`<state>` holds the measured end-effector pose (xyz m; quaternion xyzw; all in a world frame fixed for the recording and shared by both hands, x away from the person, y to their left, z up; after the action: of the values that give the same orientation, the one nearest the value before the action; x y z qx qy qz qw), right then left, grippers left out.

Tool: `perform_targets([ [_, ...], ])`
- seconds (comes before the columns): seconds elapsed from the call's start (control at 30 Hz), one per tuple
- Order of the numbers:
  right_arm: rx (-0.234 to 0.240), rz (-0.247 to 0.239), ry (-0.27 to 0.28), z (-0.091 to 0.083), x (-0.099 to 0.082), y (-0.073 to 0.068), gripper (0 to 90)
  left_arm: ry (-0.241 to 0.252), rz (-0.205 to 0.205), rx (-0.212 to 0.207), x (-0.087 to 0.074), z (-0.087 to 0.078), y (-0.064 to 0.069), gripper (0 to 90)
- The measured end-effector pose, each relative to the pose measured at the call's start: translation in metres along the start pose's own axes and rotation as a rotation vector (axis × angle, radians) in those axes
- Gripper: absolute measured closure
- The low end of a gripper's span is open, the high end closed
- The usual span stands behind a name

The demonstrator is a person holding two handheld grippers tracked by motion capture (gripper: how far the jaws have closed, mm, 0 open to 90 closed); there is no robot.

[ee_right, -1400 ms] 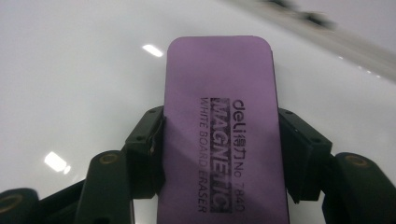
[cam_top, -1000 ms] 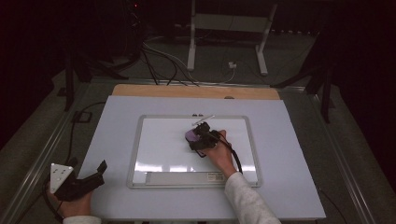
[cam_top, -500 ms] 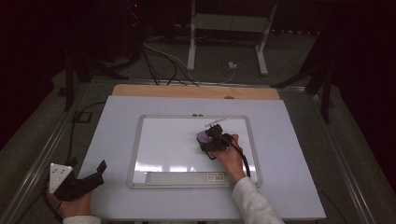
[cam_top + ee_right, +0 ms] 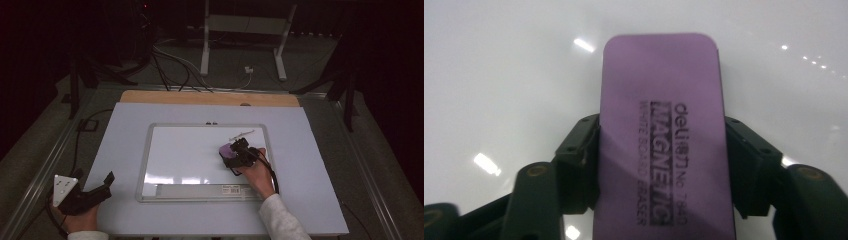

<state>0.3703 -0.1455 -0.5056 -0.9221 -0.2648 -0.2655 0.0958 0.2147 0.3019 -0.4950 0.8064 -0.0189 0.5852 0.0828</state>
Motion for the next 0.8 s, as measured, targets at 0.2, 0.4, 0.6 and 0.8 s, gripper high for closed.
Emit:
perform_targets([
  [0.2,-0.027,-0.045,0.067,-0.011,-0.005,-0.006,22.0,-0.006,-0.005,-0.002,-0.001,0.0,-0.001,0.6],
  [0.4,-0.02,-0.091,0.167,-0.029,-0.011,-0.015,32.8,-0.006,-0.005,-0.004,-0.001,0.001,0.0,0.6],
  [0.6,-0.052,-0.117,0.157,-0.025,-0.016,-0.017,38.7,-0.008,-0.002,-0.007,-0.001,0.001,0.0,0.6],
  [0.8,-0.076,-0.105,0.15,-0.025,-0.013,-0.012,39.1,-0.008,-0.001,-0.008,-0.001,0.001,0.0,0.6],
])
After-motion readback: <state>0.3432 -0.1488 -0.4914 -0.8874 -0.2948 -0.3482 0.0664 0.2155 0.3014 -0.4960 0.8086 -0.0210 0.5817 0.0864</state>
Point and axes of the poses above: each handheld gripper's, and its own axes: z roughly forward along the jaws, x roughly out of its top, y roughly to its right, the point moved 1 cm from there along z, roughly forward along the jaws, and after that the axes turned 1 degree about y, right-handed, at the moved point
